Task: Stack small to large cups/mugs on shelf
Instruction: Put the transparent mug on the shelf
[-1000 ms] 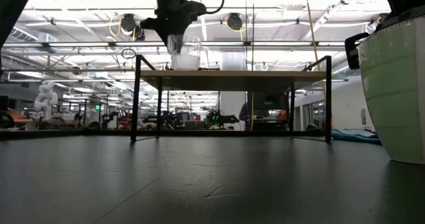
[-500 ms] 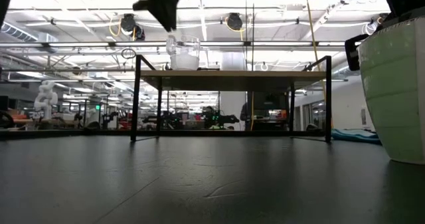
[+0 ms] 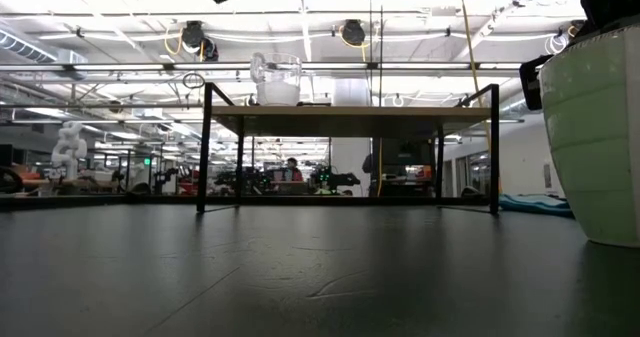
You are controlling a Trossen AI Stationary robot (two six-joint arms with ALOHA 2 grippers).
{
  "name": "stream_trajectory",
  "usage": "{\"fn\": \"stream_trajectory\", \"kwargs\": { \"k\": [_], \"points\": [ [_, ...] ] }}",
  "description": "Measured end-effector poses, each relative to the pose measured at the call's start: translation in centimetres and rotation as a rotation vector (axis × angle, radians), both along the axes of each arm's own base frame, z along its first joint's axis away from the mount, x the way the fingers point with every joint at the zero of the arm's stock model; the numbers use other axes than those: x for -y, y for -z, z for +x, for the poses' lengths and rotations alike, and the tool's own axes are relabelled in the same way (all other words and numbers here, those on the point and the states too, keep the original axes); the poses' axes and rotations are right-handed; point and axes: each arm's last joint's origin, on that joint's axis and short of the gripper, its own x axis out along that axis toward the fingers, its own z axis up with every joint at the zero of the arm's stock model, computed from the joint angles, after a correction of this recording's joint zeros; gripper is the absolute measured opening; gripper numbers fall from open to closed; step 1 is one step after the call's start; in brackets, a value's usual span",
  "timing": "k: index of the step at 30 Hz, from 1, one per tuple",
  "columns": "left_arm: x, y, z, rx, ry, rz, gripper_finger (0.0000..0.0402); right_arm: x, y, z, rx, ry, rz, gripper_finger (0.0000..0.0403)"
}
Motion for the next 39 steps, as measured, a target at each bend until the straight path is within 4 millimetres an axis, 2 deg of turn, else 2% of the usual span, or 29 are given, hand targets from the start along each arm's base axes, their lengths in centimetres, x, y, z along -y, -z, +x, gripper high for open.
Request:
{"fn": "stream_trajectory", "kwargs": {
  "k": [6,12,15,17,21,26,30,36,39],
  "points": [
    [2.1,0.1,-0.5,-0.097,0.022,0.113,0.001,0.0,0.0,0.0,-0.001,0.0,0.0,0.0],
    [4.2,1.1,-0.7,-0.138,0.08,0.179,0.0003,0.0,0.1,0.0,-0.009,0.0,-0.002,0.0],
    [5.2,2.7,-2.1,-0.152,0.065,0.204,0.0002,0.0,0.1,0.0,-0.015,0.0,-0.003,0.0],
    [5.7,3.6,-3.7,-0.127,0.032,0.218,0.0002,0.0,0.1,0.0,-0.014,0.0,-0.003,0.0],
    [7.1,6.4,-6.6,0.009,-0.004,0.206,0.0002,0.0,0.1,0.0,-0.013,0.0,-0.003,0.0],
    [9.1,11.1,-8.6,0.192,0.076,0.148,0.0001,0.0,0.1,0.0,-0.005,-0.002,-0.018,0.0],
    [10.6,14.8,-8.6,0.328,0.161,0.111,0.0001,0.0,0.1,0.0,-0.002,-0.002,-0.02,0.0],
    [13.3,19.5,-7.0,0.51,0.337,0.099,0.0001,0.0,0.0,0.0,0.005,0.0,-0.012,0.0],
    [13.9,21.8,-6.7,0.572,0.392,0.132,0.0001,0.0,0.0,0.0,0.004,0.002,-0.009,0.0]
  ]
}}
